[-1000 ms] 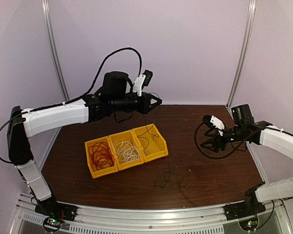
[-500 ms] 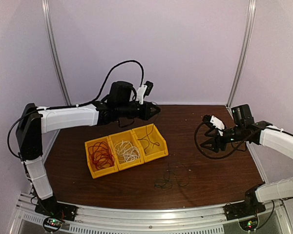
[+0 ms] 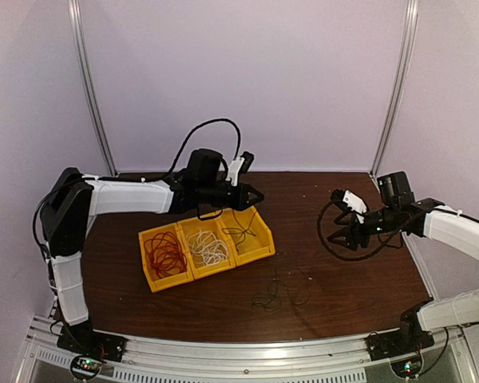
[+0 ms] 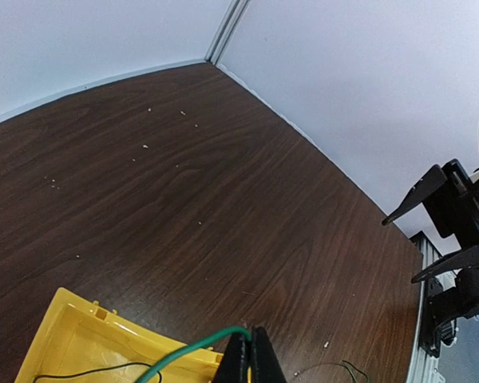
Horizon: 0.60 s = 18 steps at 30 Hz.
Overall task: Untangle the cables
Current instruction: Place the untangled cable in the bin.
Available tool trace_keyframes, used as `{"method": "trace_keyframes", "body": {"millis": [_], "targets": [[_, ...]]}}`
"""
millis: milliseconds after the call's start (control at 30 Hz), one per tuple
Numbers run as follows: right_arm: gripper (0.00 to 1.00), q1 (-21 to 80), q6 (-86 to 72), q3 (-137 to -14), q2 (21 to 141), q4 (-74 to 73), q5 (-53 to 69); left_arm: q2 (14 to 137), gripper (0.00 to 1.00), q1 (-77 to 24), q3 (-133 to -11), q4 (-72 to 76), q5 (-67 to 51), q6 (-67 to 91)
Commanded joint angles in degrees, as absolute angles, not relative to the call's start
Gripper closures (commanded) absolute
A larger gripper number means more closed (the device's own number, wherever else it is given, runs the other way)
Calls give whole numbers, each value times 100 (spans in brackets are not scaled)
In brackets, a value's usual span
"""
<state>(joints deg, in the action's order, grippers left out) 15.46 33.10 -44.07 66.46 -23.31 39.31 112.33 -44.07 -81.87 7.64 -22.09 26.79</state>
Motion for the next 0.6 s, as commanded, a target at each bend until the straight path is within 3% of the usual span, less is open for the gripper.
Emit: {"method": "trace_keyframes", "body": {"millis": [0, 567], "targets": [[34, 1512, 3374, -4376, 6717, -2283, 3858, 11514, 100, -4368, -8240, 1403, -2873, 2841], [34, 1512, 3384, -4377, 6749, -2298, 3845, 11986, 100, -4368, -8912, 1544, -3903, 2780]]}}
